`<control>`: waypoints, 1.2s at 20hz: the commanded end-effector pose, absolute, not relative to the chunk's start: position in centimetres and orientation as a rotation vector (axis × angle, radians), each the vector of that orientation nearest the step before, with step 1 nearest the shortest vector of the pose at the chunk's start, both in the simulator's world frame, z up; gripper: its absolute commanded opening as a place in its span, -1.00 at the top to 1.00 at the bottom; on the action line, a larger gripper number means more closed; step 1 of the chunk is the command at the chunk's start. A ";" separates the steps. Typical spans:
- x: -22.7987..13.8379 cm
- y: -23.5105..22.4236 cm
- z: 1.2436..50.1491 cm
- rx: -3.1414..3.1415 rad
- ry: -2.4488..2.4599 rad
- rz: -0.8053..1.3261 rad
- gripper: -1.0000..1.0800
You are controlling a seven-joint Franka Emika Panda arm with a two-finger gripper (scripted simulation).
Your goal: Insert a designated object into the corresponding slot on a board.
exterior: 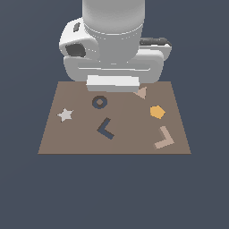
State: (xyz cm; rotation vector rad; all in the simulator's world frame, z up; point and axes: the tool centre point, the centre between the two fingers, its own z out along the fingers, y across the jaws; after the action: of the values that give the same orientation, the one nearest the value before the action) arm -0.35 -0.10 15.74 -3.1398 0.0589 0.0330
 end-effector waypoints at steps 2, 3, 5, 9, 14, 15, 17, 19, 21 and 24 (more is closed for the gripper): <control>-0.3 -0.1 15.7 -3.140 0.059 0.033 -0.92; -0.3 0.0 15.7 -3.140 0.056 0.033 -0.92; -0.1 0.2 15.5 -3.140 0.048 0.032 -0.92; 0.7 1.0 14.8 -3.140 0.013 0.030 -0.92; 2.3 2.8 13.3 -3.139 -0.061 0.026 -0.92; 2.7 3.3 12.9 -3.138 -0.080 0.025 -0.92; 3.5 4.3 12.1 -3.137 -0.120 0.022 -0.92; 4.4 5.5 11.2 -3.135 -0.165 0.020 -0.92; 5.3 6.8 10.3 -3.132 -0.214 0.017 -0.92; 6.7 8.9 8.8 -3.126 -0.290 0.012 -0.92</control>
State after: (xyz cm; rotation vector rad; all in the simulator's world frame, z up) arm 5.99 7.81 9.57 -3.1295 -0.2512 0.0147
